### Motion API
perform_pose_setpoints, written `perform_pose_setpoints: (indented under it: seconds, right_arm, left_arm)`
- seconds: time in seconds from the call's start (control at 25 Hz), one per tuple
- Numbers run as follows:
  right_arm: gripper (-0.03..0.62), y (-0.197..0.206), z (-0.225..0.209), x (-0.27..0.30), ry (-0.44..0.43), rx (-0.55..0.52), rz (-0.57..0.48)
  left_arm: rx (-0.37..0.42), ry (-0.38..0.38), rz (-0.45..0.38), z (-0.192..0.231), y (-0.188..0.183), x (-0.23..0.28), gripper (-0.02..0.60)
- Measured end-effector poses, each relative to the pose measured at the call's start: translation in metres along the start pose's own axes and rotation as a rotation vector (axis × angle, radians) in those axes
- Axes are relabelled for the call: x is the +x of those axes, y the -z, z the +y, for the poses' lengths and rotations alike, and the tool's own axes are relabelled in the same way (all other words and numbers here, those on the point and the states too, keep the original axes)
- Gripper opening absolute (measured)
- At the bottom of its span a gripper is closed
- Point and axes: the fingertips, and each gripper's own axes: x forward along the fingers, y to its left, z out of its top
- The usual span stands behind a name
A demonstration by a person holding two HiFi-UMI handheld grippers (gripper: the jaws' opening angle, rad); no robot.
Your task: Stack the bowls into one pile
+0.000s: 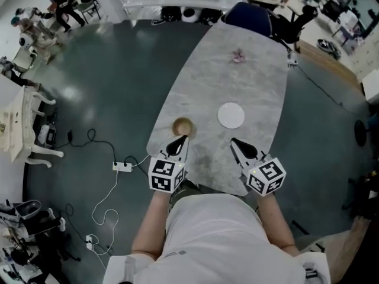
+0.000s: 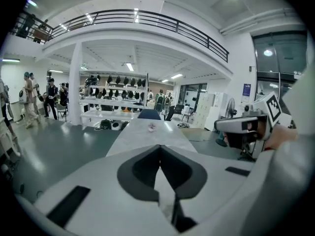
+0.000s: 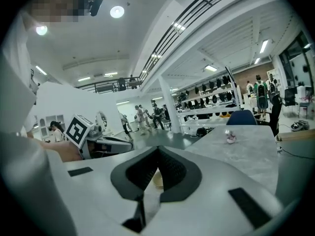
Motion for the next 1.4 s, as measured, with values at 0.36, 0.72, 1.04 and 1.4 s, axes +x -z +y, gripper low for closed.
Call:
perform_pose_setpoints:
  seconds: [0.36,0.72,1.04,1.4]
  right_arm:
    - [0.009,-0.021,0.021,0.002,-0.045,-0.038,-0.045]
    - [0.009,-0.031,0.028,0.004,-0.039,-0.058,-0.077]
    - [0.009,-0.029,0.024,0.003,-0.014,-0.061,-0.084]
    - [0.009,-0.021,0.022,-0.001,0.003,-0.059,-0.068]
  left_arm:
    - [0.012,0.025,-0.085,-0.009,-0.023,-0.016,0.003]
    - [-0.014,0.07,-0.172,-0.008,-0.043,-0.025,0.003]
    - [-0.016,0.098,-0.186,-0.01,-0.046,-0.02,0.003]
    - [-0.013,0.122,-0.185,-0.018,-0.043,-0.017,0.003]
